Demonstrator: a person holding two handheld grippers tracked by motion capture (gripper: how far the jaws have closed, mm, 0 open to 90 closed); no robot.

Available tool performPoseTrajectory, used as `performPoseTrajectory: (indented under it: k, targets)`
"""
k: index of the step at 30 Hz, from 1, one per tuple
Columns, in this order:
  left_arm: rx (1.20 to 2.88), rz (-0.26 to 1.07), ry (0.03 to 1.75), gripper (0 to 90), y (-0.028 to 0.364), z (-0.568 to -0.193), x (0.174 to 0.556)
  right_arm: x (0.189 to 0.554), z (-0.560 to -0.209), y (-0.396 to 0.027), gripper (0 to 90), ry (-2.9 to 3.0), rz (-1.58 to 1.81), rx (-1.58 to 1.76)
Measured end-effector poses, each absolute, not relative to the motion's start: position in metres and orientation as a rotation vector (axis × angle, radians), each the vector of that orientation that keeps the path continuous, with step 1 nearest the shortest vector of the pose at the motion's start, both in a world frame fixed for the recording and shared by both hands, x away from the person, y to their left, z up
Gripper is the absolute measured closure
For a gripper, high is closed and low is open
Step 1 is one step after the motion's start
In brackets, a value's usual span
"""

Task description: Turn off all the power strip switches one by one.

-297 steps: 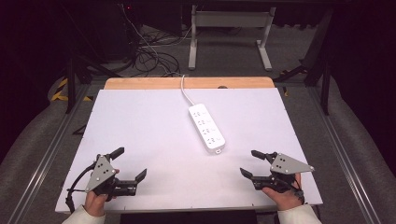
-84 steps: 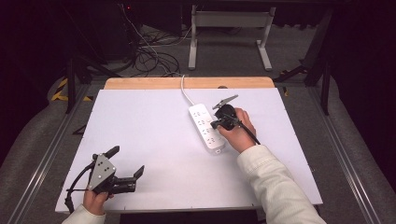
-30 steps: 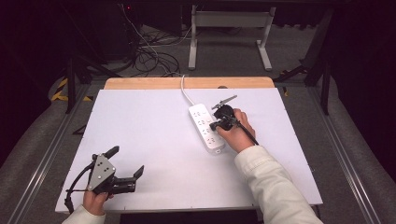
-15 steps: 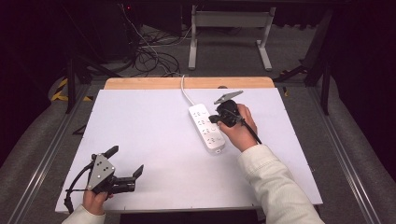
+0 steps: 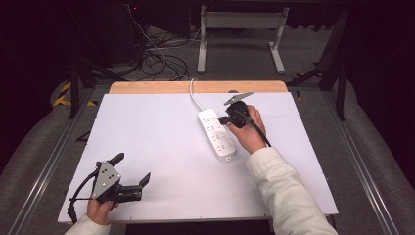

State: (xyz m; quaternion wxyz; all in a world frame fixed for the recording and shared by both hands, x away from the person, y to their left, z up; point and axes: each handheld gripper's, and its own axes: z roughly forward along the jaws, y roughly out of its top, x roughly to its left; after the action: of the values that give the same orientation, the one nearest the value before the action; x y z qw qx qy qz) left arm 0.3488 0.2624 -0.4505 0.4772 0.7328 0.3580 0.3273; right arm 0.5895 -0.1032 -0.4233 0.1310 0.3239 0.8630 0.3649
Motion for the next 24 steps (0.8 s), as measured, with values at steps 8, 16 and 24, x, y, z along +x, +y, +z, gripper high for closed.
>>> performPoseTrajectory:
  k: [8, 16, 24]
  targets:
    - [1.792, 0.798, 0.873, 0.3, 0.262, -0.451, 0.349, 0.599, -0.438, -0.098, 90.0, 2.532, 1.023, 0.958]
    - [1.794, 0.8, 0.871, 0.3, 0.262, -0.451, 0.349, 0.602, -0.444, -0.095, 90.0, 2.529, 1.013, 0.97]
    - [1.795, 0.802, 0.869, 0.3, 0.262, -0.451, 0.349, 0.603, -0.446, -0.093, 90.0, 2.535, 1.003, 0.954]
